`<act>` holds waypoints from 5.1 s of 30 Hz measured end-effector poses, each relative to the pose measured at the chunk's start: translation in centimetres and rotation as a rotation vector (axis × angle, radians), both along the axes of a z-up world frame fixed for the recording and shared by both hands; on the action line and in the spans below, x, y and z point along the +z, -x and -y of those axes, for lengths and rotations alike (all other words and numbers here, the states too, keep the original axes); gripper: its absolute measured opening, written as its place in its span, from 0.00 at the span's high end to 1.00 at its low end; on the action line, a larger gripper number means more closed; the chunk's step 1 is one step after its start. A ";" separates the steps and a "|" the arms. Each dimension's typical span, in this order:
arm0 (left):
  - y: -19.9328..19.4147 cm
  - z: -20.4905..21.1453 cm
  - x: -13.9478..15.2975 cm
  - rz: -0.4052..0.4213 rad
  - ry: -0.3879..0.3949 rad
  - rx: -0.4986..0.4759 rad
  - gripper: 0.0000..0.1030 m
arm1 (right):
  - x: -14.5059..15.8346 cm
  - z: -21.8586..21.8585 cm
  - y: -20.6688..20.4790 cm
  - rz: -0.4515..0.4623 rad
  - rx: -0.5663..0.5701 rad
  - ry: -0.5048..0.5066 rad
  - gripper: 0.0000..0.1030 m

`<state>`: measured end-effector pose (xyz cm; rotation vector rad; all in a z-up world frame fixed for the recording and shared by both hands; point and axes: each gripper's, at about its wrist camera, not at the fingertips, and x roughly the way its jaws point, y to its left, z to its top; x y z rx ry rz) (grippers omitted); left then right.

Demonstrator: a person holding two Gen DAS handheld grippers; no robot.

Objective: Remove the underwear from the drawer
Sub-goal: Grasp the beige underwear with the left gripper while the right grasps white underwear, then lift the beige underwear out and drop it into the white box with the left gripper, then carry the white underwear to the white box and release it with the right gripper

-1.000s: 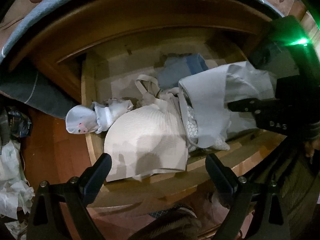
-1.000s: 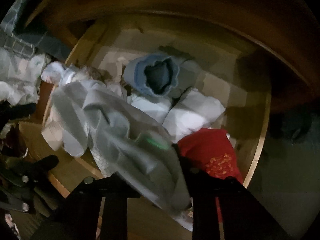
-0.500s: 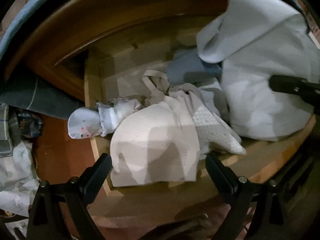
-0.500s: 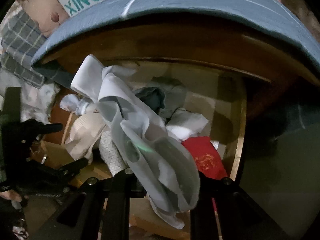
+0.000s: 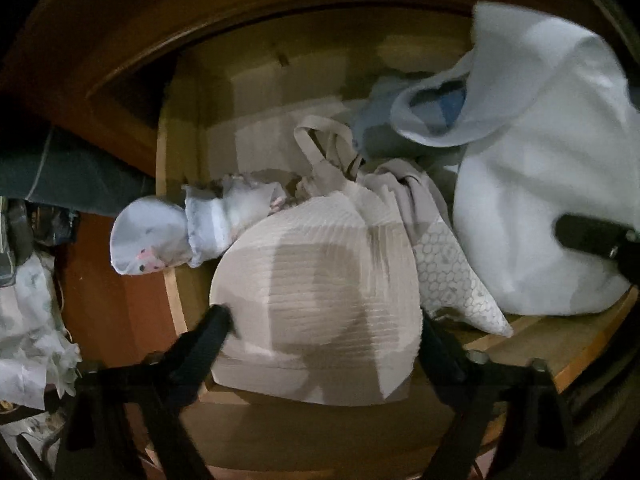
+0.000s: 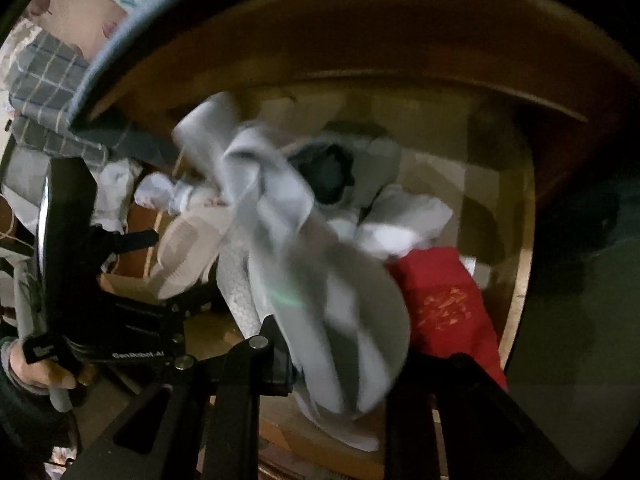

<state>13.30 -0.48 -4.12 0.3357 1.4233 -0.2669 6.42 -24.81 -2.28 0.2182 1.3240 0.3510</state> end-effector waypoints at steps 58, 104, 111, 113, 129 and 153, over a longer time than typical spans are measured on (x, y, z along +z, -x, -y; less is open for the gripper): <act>4.0 -3.8 23.7 0.304 0.326 0.040 0.69 | 1.4 0.7 2.0 0.124 -0.181 0.008 0.86; -14.7 3.7 27.6 0.393 0.234 0.075 0.69 | 1.2 1.2 2.0 0.119 -0.152 -0.075 0.86; -13.9 3.6 26.7 0.404 0.189 0.076 0.69 | 1.9 0.7 2.2 0.153 -0.134 -0.062 0.86; -14.1 3.4 26.5 0.398 0.199 0.088 0.67 | 2.4 0.6 2.4 0.174 -0.136 -0.056 0.86; -11.1 2.4 30.7 0.554 0.257 0.044 0.46 | 5.6 0.8 4.1 0.257 -0.123 0.002 0.86; 3.6 -8.6 18.6 0.558 0.128 0.254 0.39 | 22.4 3.0 5.3 0.520 -0.134 0.034 0.86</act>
